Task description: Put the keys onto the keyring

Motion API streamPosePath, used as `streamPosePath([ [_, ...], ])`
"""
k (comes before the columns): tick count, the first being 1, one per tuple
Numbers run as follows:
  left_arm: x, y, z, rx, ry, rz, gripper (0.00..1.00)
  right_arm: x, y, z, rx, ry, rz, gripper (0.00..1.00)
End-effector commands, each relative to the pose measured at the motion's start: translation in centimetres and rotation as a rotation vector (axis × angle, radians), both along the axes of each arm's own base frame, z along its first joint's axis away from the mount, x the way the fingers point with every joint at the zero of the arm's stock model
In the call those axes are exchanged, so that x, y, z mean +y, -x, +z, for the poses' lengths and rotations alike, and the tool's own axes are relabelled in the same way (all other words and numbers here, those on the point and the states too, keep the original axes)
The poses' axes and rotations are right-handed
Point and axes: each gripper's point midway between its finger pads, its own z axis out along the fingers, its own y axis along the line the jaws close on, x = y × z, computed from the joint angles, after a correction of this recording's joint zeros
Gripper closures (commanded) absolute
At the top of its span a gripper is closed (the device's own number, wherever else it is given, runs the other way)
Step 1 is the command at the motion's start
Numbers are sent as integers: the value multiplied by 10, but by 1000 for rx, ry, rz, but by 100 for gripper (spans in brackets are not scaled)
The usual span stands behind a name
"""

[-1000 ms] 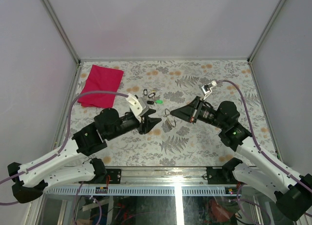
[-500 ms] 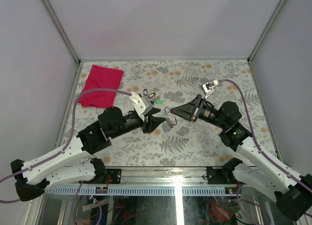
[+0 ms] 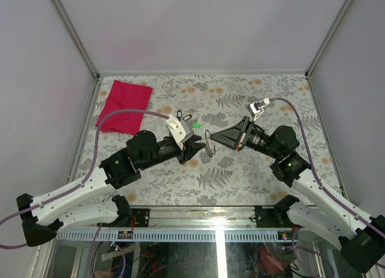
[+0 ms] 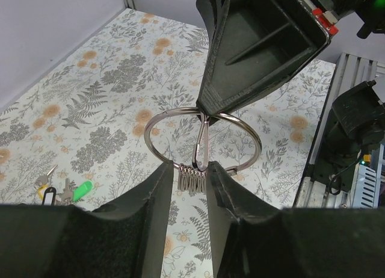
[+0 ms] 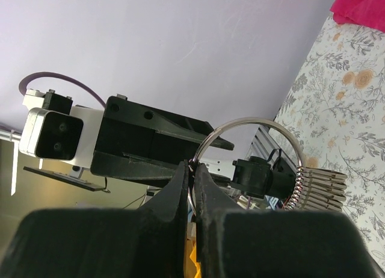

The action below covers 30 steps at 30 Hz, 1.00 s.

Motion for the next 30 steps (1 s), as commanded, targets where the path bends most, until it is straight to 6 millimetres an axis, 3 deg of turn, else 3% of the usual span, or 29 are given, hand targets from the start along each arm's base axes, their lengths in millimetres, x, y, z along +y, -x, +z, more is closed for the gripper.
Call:
streamPosePath([
  [1, -1, -1, 37, -85, 79, -3, 71, -2, 10, 30, -86, -65, 28, 100],
  [19, 1, 2, 51, -116, 112, -13, 60, 0, 12, 24, -82, -49, 47, 100],
  [24, -1, 6, 53, -116, 119, -39, 62, 1, 13, 24, -84, -48, 56, 100],
  [30, -3, 7, 53, -118, 121, -48, 71, 2, 14, 25, -85, -47, 66, 100],
])
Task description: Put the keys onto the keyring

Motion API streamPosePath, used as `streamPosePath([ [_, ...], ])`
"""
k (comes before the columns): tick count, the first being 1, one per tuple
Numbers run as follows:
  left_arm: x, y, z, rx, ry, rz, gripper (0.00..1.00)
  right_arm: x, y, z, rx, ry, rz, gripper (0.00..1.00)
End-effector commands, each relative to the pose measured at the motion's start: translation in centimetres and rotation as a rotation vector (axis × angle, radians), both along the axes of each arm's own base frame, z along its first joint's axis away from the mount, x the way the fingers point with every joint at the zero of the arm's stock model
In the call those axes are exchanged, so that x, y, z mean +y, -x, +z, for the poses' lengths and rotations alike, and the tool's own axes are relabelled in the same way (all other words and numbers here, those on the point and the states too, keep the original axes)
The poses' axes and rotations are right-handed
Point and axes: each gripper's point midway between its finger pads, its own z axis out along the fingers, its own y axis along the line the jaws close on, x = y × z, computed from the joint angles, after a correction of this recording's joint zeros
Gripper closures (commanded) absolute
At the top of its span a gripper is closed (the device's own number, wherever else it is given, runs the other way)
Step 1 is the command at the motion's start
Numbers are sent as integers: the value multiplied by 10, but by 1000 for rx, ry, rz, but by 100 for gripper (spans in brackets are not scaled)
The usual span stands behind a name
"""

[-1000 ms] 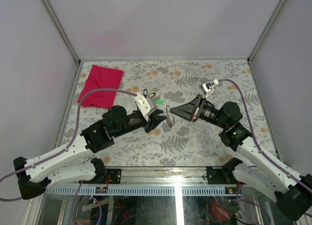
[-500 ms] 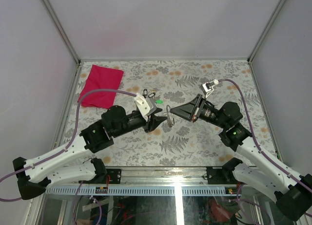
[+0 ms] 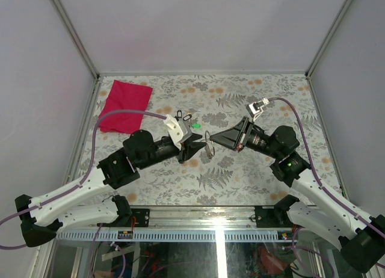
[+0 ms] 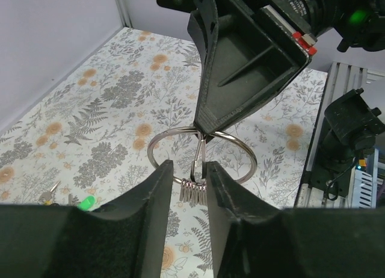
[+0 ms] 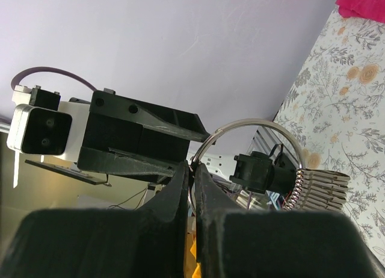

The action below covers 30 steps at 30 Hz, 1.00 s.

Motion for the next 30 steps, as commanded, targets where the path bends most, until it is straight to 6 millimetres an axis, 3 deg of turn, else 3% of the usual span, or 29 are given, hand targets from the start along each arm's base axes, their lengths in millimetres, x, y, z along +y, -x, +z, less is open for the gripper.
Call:
streamPosePath([
  [1, -3, 4, 37, -71, 92, -26, 74, 1, 10, 24, -80, -49, 40, 100],
  [8, -6, 8, 36, -67, 87, -53, 99, 0, 11, 27, -85, -51, 41, 100],
  [12, -3, 9, 36, -62, 83, -50, 100, -1, 12, 27, -102, -42, 41, 100],
  [13, -2, 8, 34, -61, 78, -42, 100, -1, 12, 26, -106, -36, 41, 95],
  [17, 6, 4, 27, -54, 49, -4, 100, -2, 11, 25, -169, 40, 22, 54],
  [19, 10, 4, 20, -51, 37, 10, 100, -4, 6, 22, -206, 108, -5, 44],
  [23, 17, 5, 8, -23, 3, 27, 100, -10, -7, 12, -259, 251, -70, 34],
  [30, 31, 1, 1, -28, -28, 80, 100, -4, -26, 5, -275, 365, -70, 31],
])
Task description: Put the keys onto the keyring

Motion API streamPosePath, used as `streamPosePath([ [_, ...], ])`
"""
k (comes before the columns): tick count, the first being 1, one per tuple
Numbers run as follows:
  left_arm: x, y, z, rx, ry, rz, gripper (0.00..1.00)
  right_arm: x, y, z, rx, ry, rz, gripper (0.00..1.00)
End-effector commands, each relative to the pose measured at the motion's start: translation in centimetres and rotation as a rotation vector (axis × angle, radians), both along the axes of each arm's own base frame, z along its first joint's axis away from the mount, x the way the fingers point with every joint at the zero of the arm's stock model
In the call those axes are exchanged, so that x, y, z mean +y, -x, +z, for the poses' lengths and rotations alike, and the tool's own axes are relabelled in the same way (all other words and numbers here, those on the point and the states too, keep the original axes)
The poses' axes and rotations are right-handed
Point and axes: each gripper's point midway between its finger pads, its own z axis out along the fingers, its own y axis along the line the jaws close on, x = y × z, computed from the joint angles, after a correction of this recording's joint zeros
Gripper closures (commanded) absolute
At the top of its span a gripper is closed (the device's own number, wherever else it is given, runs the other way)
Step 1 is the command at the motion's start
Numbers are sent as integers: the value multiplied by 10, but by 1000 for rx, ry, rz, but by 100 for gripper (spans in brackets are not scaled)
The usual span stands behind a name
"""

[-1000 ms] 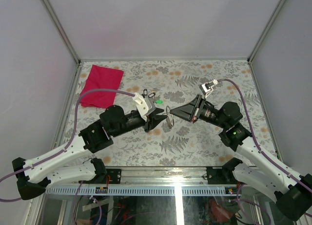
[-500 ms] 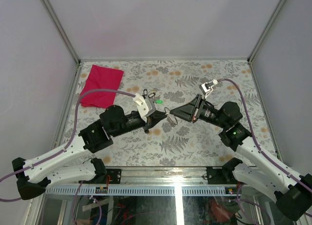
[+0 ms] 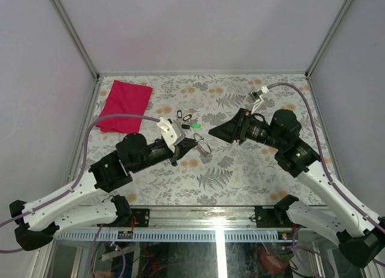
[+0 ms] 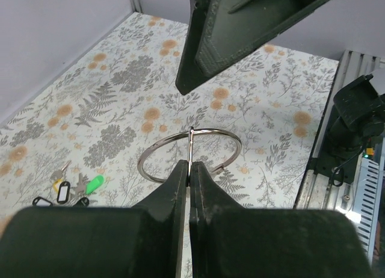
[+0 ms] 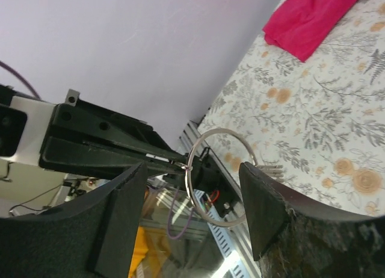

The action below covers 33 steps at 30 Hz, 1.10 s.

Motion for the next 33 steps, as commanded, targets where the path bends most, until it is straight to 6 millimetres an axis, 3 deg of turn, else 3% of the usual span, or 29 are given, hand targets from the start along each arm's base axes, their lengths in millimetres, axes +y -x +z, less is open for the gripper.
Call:
streamPosePath([
  [1, 14, -5, 5, -55, 4, 57, 100, 4, -13, -6, -46, 118, -4, 30],
  [5, 16, -4, 5, -88, 8, 50, 100, 5, -20, -7, -45, 176, -2, 28],
  [10, 10, 0, -1, 0, 2, 36, 100, 2, -19, -15, -23, 171, -23, 25],
  [15, 6, 4, -22, -15, -101, -22, 100, -4, -16, -21, 58, 121, -73, 25],
  [23, 5, -22, -27, -64, -106, 92, 100, -19, -12, -32, 106, 81, -164, 28],
  [33, -17, -23, -40, -48, -135, 26, 100, 3, 5, -29, 109, 57, 26, 32],
])
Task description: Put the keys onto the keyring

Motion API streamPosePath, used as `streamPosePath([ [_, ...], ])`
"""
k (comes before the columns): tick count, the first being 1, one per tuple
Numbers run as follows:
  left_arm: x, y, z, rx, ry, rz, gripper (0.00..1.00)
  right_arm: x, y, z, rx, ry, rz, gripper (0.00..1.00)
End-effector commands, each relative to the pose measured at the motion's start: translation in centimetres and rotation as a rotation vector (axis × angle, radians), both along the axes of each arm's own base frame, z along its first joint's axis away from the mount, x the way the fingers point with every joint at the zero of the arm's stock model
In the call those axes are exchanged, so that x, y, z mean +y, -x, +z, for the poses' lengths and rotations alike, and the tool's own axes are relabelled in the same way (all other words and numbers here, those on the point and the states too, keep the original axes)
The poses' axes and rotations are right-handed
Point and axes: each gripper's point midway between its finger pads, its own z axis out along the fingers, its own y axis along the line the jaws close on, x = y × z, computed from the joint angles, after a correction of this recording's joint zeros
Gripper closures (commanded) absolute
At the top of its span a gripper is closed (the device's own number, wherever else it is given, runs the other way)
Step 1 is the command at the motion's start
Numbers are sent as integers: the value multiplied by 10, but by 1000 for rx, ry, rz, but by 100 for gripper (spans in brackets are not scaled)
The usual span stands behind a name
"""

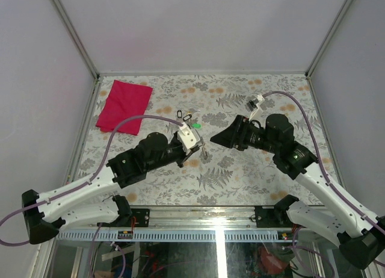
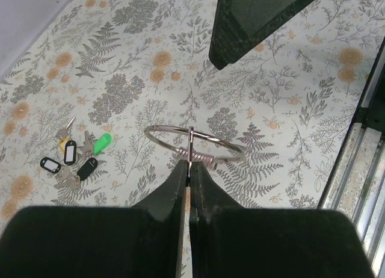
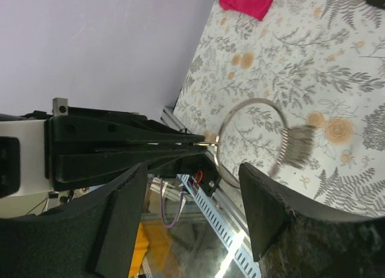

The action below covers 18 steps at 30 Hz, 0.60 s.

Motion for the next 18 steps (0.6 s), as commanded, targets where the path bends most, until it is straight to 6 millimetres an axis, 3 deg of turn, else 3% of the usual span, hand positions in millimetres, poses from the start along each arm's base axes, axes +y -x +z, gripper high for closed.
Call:
streamPosePath([
  [1, -14, -2, 32, -76, 96, -42, 100, 15, 11, 28, -47, -104, 111, 33],
  [5, -14, 3, 32, -92, 104, -67, 100, 21, 20, 22, -12, -148, 172, 36],
  [10, -13, 8, 42, -114, 125, -94, 100, 22, 17, 3, 26, -112, 168, 36],
  [18, -14, 16, 52, -122, 144, -140, 100, 26, 22, 11, 32, -185, 202, 42],
])
